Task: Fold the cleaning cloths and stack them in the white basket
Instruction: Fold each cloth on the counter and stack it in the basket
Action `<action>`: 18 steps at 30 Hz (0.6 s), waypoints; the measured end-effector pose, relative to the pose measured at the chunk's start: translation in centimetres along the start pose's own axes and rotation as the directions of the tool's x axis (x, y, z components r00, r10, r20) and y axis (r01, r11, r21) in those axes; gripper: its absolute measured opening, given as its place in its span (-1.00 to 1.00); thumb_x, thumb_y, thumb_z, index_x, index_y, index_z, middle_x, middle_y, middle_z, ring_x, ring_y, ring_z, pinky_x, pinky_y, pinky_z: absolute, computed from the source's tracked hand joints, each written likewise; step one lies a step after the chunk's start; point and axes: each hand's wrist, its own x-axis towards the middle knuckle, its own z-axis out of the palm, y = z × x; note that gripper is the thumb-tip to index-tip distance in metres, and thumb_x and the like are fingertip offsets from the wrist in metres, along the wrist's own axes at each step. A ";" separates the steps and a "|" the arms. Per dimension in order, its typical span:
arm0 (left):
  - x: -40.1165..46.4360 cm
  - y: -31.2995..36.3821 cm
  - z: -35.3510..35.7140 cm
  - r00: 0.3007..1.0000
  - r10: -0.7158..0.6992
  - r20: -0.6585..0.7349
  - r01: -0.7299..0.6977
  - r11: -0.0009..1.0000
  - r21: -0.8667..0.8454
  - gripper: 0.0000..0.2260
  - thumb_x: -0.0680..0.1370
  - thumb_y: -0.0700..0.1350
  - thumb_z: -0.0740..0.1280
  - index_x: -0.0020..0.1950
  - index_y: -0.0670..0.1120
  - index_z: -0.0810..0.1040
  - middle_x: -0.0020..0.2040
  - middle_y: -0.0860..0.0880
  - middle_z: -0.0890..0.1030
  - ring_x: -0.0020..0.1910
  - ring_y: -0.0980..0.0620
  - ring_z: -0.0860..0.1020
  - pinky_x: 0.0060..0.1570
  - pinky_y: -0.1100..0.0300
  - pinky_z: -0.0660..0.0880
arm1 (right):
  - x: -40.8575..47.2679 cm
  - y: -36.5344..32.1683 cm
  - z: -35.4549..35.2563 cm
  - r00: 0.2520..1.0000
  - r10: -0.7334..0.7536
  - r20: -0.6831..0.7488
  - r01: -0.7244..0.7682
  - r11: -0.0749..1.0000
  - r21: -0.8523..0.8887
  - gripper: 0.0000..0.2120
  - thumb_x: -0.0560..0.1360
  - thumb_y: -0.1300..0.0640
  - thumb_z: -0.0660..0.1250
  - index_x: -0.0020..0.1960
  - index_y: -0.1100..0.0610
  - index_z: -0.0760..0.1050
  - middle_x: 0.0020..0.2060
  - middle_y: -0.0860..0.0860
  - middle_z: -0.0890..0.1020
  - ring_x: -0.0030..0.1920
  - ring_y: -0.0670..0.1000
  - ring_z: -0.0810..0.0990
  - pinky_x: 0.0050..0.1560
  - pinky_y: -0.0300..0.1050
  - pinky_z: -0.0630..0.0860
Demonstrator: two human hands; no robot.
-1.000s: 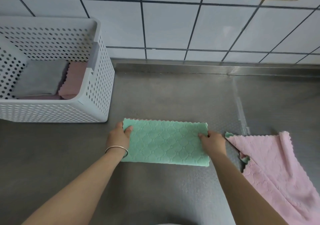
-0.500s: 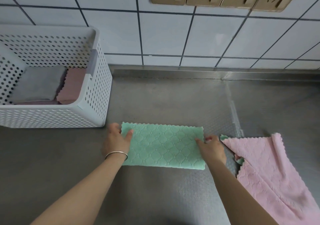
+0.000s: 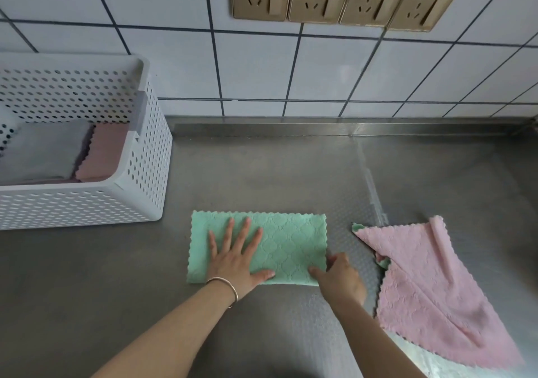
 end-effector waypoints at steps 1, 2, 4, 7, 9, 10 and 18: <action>0.0 -0.1 -0.2 1.000 -0.011 0.009 0.011 1.000 0.005 -0.17 0.24 0.54 -0.20 0.34 0.21 -0.49 0.41 0.07 -0.53 0.36 -0.13 -0.55 0.31 -0.32 -0.41 | 0.0 -0.1 0.0 1.000 0.003 0.004 -0.003 1.000 -0.010 -0.58 0.41 -0.16 0.36 0.15 0.05 0.40 0.01 -0.03 0.61 0.03 0.02 0.57 -0.01 -0.10 0.49; 0.0 -0.1 -0.3 1.000 -0.019 0.017 0.019 1.000 0.023 -0.17 0.26 0.53 -0.16 0.34 0.21 -0.49 0.41 0.05 -0.53 0.37 -0.17 -0.54 0.31 -0.33 -0.40 | 0.1 -0.2 0.0 1.000 0.007 0.018 -0.006 1.000 -0.020 -0.59 0.42 -0.15 0.35 0.17 0.04 0.42 0.03 -0.03 0.61 0.05 0.02 0.57 -0.02 -0.12 0.48; 0.5 0.0 -1.0 1.000 0.005 0.030 -0.007 0.997 0.077 -0.12 0.28 0.55 -0.08 0.35 0.18 -0.50 0.39 0.02 -0.54 0.37 -0.22 -0.52 0.29 -0.36 -0.42 | 0.5 -0.4 0.1 0.998 0.004 0.066 -0.001 0.999 -0.035 -0.61 0.42 -0.15 0.33 0.16 0.02 0.48 0.01 -0.04 0.62 0.04 0.02 0.58 -0.05 -0.14 0.47; 1.6 0.0 -2.0 0.994 0.080 0.077 -0.087 0.992 0.094 -0.01 0.28 0.55 0.03 0.43 0.11 -0.44 0.38 0.05 -0.53 0.41 -0.13 -0.48 0.30 -0.33 -0.41 | 0.8 -0.8 -0.3 0.991 0.004 0.135 0.002 0.999 -0.047 -0.74 0.40 -0.07 0.33 0.04 0.00 0.53 -0.10 -0.04 0.62 -0.05 0.02 0.59 -0.12 -0.15 0.49; 2.0 -0.1 -2.0 0.991 0.085 0.102 -0.093 0.992 0.084 0.01 0.27 0.55 0.06 0.44 0.11 -0.43 0.38 0.06 -0.54 0.41 -0.09 -0.48 0.32 -0.33 -0.39 | 0.7 -1.2 -0.7 0.990 0.017 0.142 -0.014 1.000 -0.023 -0.85 0.38 0.06 0.30 -0.06 0.02 0.49 -0.18 -0.02 0.58 -0.12 0.01 0.57 -0.20 -0.18 0.45; 2.0 -0.2 -2.0 0.991 0.083 0.108 -0.092 0.992 0.085 0.01 0.27 0.55 0.07 0.42 0.11 -0.45 0.39 0.06 -0.53 0.41 -0.08 -0.48 0.32 -0.34 -0.39 | 0.5 -1.5 -0.7 0.989 0.031 0.144 -0.036 0.999 0.038 -0.84 0.38 0.12 0.29 -0.05 0.06 0.46 -0.20 -0.01 0.56 -0.14 0.02 0.55 -0.22 -0.18 0.44; 0.7 1.1 -6.0 0.997 0.042 0.069 -0.012 0.922 -0.387 -0.32 0.52 0.28 0.12 0.53 0.03 -0.01 0.55 0.03 -0.13 0.52 -0.01 -0.17 0.47 -0.09 -0.14 | -3.3 -4.0 -1.0 0.998 -0.057 -0.033 0.066 0.831 0.553 -0.60 0.39 0.28 0.30 0.22 0.14 0.39 -0.21 -0.07 0.50 -0.10 0.03 0.51 -0.10 -0.14 0.42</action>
